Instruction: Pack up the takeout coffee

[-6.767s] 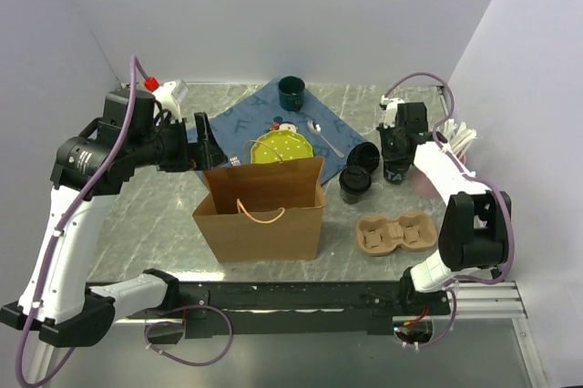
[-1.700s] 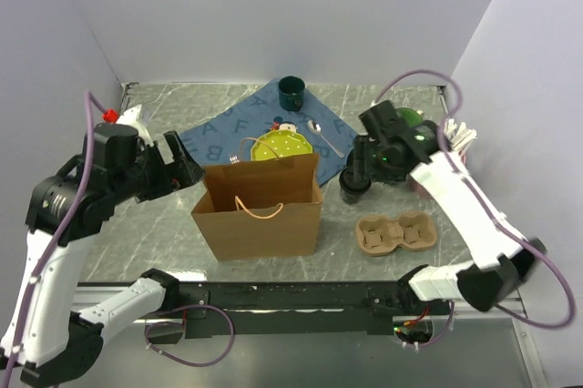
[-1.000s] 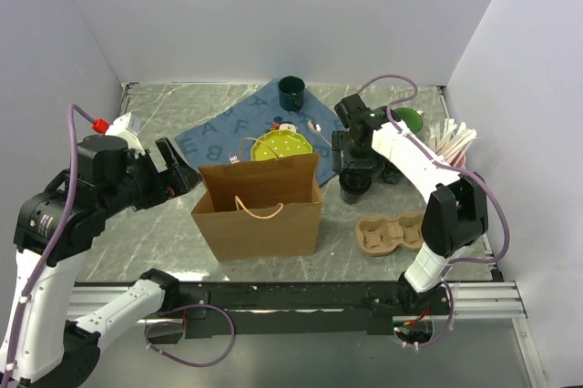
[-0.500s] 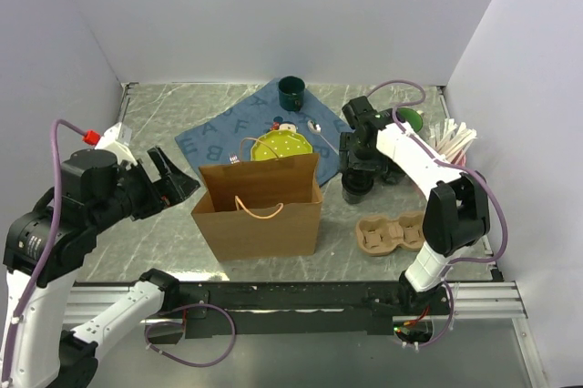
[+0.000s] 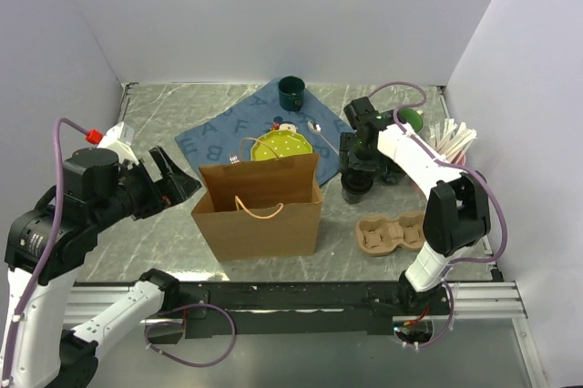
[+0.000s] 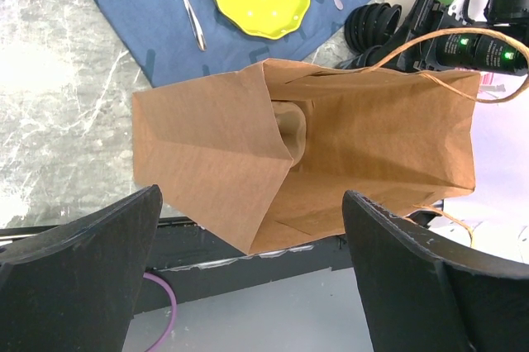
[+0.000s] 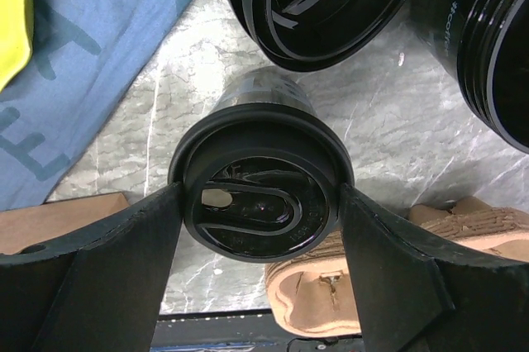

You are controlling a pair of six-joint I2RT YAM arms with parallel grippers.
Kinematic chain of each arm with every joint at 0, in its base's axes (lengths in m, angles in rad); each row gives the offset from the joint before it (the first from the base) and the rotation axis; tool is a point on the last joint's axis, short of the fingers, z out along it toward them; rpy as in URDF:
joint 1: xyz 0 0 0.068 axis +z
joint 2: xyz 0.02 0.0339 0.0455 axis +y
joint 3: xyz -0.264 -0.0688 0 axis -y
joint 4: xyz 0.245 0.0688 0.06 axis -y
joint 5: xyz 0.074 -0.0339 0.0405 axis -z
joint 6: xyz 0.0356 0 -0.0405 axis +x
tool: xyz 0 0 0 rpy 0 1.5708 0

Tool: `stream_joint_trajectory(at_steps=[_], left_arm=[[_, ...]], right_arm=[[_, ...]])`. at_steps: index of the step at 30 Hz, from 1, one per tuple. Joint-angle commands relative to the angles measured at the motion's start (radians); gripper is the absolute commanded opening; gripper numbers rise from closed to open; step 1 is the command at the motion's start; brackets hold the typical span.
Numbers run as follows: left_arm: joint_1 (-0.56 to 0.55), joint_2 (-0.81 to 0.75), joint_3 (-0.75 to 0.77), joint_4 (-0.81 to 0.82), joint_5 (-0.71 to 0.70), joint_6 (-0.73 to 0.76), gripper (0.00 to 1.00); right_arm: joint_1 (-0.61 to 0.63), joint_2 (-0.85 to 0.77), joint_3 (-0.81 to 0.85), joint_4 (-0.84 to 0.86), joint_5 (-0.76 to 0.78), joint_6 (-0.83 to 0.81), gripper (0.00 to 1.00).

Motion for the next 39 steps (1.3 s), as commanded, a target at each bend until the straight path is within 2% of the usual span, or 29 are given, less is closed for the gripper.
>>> stream_joint_trajectory(at_steps=[1, 7, 15, 19, 22, 26, 29, 34, 37, 38, 39], left_arm=[[-0.002, 0.005, 0.02, 0.011, 0.01, 0.023, 0.97], [-0.002, 0.011, 0.017, 0.011, -0.016, 0.029, 0.99], [-0.002, 0.045, -0.031, 0.075, 0.036, 0.066, 0.88], [-0.002, 0.051, -0.077, 0.133, 0.079, 0.069, 0.8], [-0.003, 0.057, -0.117, 0.158, 0.09, 0.09, 0.79], [-0.002, 0.099, -0.103, 0.155, 0.078, 0.144, 0.66], [-0.003, 0.143, -0.071, 0.129, 0.01, 0.179, 0.61], [-0.003, 0.206, -0.04, 0.135, -0.025, 0.225, 0.56], [-0.002, 0.231, -0.029, 0.15, -0.012, 0.237, 0.44], [-0.002, 0.235, -0.019, 0.15, -0.007, 0.239, 0.32], [-0.002, 0.244, -0.009, 0.15, 0.01, 0.237, 0.27]], right_arm=[[-0.01, -0.011, -0.016, 0.03, -0.023, 0.016, 0.8], [-0.01, -0.023, -0.016, 0.023, -0.032, 0.008, 0.69], [-0.007, -0.139, 0.042, -0.098, -0.029, -0.045, 0.62], [-0.001, -0.212, 0.115, -0.169, -0.024, -0.075, 0.6], [0.012, -0.256, 0.195, -0.23, -0.027, -0.105, 0.59], [0.042, -0.288, 0.329, -0.305, -0.052, -0.151, 0.58], [0.096, -0.304, 0.459, -0.348, -0.081, -0.187, 0.58], [0.229, -0.302, 0.717, -0.399, -0.084, -0.207, 0.57], [0.272, -0.304, 0.817, -0.399, -0.108, -0.207, 0.56], [0.277, -0.308, 0.833, -0.393, -0.121, -0.204, 0.56], [0.282, -0.327, 0.844, -0.36, -0.147, -0.207, 0.56]])
